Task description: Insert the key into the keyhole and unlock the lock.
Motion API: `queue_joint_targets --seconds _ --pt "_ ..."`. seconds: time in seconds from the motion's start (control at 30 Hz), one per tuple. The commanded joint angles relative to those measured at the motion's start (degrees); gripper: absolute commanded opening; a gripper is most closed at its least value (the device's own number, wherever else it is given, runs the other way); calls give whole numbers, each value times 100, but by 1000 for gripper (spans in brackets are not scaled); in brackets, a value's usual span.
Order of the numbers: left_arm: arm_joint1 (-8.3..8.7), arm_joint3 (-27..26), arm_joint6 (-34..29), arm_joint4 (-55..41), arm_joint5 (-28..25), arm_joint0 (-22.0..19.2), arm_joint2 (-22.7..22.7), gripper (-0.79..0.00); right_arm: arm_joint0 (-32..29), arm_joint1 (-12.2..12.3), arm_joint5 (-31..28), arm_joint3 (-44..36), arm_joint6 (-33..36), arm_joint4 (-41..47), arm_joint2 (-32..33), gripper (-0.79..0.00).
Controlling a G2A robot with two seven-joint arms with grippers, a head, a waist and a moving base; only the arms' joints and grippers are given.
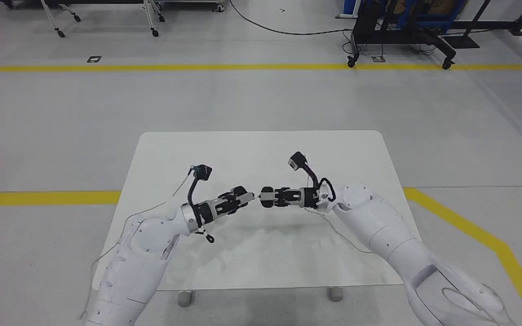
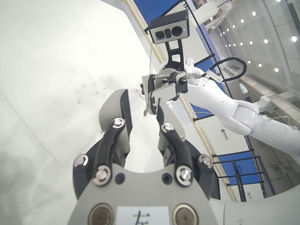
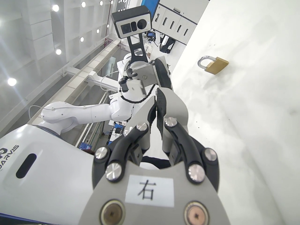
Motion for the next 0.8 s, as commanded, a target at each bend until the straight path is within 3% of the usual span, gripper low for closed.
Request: queue_joint_targets --seconds 0.0,0.3,0.4,0.67,0.77 --pt "36 -39 14 102 -39 30 -123 0 4 27 -199 93 -199 -127 26 -785" --pt "276 -882 334 1596 -480 772 -1006 0 -26 123 -524 175 -524 -262 141 -785" --pt "331 -1284 919 2711 -174 1071 -1353 0 -26 123 -524 175 -524 -262 141 -785" --pt "331 -1284 919 2711 -174 1071 -1353 0 -26 123 -524 175 -524 -262 141 -785" --pt "355 -1293 1021 3583 -51 1161 -1265 0 -26 123 -524 175 -524 -262 141 -785"
